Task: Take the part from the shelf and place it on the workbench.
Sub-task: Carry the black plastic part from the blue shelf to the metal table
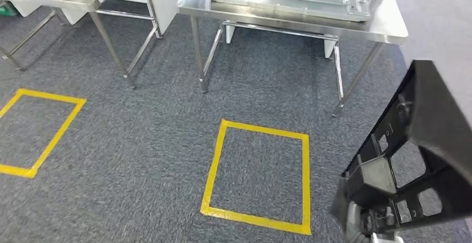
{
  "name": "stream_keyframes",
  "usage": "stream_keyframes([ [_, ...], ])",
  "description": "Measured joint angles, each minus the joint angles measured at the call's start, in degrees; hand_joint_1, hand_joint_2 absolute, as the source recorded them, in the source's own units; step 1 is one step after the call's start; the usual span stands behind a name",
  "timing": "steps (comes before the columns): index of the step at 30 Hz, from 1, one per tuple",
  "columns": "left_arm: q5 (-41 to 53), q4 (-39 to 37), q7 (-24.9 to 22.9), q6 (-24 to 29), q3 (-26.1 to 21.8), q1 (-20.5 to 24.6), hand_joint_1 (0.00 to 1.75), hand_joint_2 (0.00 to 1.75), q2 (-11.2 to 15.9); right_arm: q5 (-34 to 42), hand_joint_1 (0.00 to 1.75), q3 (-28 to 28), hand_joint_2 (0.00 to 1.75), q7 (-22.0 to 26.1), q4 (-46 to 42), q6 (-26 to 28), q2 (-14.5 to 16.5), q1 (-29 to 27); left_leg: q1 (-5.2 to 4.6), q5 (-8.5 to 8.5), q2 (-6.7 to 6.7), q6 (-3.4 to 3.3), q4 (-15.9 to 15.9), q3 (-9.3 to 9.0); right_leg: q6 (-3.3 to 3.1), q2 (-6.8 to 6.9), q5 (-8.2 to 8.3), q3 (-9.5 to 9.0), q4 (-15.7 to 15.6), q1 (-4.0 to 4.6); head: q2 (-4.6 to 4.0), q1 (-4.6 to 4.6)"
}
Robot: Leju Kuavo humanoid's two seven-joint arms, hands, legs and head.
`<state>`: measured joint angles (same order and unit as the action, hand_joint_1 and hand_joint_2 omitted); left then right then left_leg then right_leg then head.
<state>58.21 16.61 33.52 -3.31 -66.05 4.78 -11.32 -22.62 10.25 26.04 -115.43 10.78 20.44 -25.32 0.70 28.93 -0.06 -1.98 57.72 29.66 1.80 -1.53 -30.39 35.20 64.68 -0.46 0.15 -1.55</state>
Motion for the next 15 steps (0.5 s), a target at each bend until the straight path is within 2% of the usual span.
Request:
stream_keyframes([
  [2,0.33,0.00,0.03,-0.04,0.00,-0.09,0.00,0.00,0.12,-2.24,1.75,0.03,1.75,-0.49,-1.07,0.20,-0.02,0.73,-0.05,0.31,0.42,-0.10,0.02,-0.26,0.25,0.89,-2.74,4.12,6.79,-0.18,0.00,-0.21],
  [3,0.48,0.00,0.05,-0.07,-0.01,-0.15,0.00,0.00,0.17,-3.21,1.75,0.06,1.75,-0.61,-1.51,0.37,-0.02,0.98,-0.07,0.56,0.58,-0.05,0.02,-0.49,0.30,1.05,-3.07,5.68,8.91,-0.29,0.00,-0.21],
  [4,0.63,-0.01,0.07,-0.10,-0.01,-0.21,0.00,0.00,0.22,-4.07,1.75,0.09,1.75,-0.62,-1.93,0.59,-0.03,1.23,-0.06,0.86,0.69,0.03,0.03,-0.83,0.34,1.15,-2.21,6.27,8.98,-0.39,0.00,-0.22],
  [5,0.78,-0.01,0.10,-0.13,0.00,-0.25,0.00,0.00,0.26,-4.91,1.75,0.13,1.75,-0.64,-2.37,0.83,-0.03,1.57,-0.04,1.22,0.77,0.16,0.02,-1.32,0.31,1.29,-0.28,5.72,6.88,-0.46,0.00,-0.23],
  [6,0.90,-0.02,0.13,-0.18,0.01,-0.26,0.00,0.00,0.28,-5.68,1.75,0.14,1.75,-0.68,-2.89,0.99,-0.03,2.01,-0.03,1.63,0.86,0.31,0.01,-1.86,0.23,1.49,2.25,4.37,3.27,-0.49,0.00,-0.23],
  [7,1.02,-0.02,0.14,-0.22,0.01,-0.24,0.00,0.00,0.29,-6.30,1.75,0.14,1.75,-0.72,-3.35,1.10,-0.03,2.54,-0.02,2.03,0.97,0.50,-0.03,-2.40,0.04,1.79,3.98,3.01,-0.18,-0.42,0.00,-0.22],
  [8,1.13,-0.02,0.16,-0.26,0.02,-0.17,0.00,0.00,0.30,-6.83,1.75,0.14,1.75,-0.82,-3.78,1.16,-0.05,3.09,-0.04,2.40,1.08,0.78,-0.09,-2.76,-0.26,2.11,4.68,1.96,-2.97,-0.18,0.00,-0.22],
  [9,1.19,-0.02,0.19,-0.30,0.03,-0.08,0.00,0.00,0.32,-7.25,1.75,0.14,1.75,-0.98,-4.13,1.20,-0.07,3.54,-0.08,2.72,1.19,1.11,-0.25,-2.94,-0.64,2.35,4.78,1.39,-4.53,0.06,0.01,-0.22],
  [11,1.32,-0.02,0.22,-0.30,0.04,0.01,0.00,0.00,0.38,-7.75,1.75,0.13,1.75,-1.44,-4.65,1.38,-0.11,4.13,-0.16,2.84,1.36,1.93,-0.16,-3.50,-1.63,2.32,4.06,1.00,-5.21,0.39,0.02,-0.22],
  [13,1.40,-0.02,0.23,-0.31,0.06,0.06,0.00,0.00,0.41,-8.10,1.75,0.10,1.75,-1.97,-5.02,1.70,-0.14,4.54,-0.09,2.84,1.25,2.52,1.69,-3.48,-2.63,1.92,3.99,-0.12,-5.63,0.18,0.01,-0.13],
  [14,1.44,-0.02,0.24,-0.32,0.08,0.12,0.00,0.00,0.41,-8.27,1.75,0.05,1.75,-2.20,-5.12,1.88,-0.16,4.85,-0.04,3.25,1.05,2.66,3.92,-2.45,-3.08,1.82,3.66,-0.75,-5.79,0.11,0.00,-0.01],
  [15,1.49,-0.02,0.24,-0.34,0.10,0.20,0.00,0.00,0.42,-8.40,1.75,-0.02,1.75,-2.42,-5.20,2.05,-0.18,5.16,0.03,4.17,0.84,2.73,7.11,-0.64,-3.43,1.70,3.28,-1.33,-5.94,0.08,0.00,0.09],
])
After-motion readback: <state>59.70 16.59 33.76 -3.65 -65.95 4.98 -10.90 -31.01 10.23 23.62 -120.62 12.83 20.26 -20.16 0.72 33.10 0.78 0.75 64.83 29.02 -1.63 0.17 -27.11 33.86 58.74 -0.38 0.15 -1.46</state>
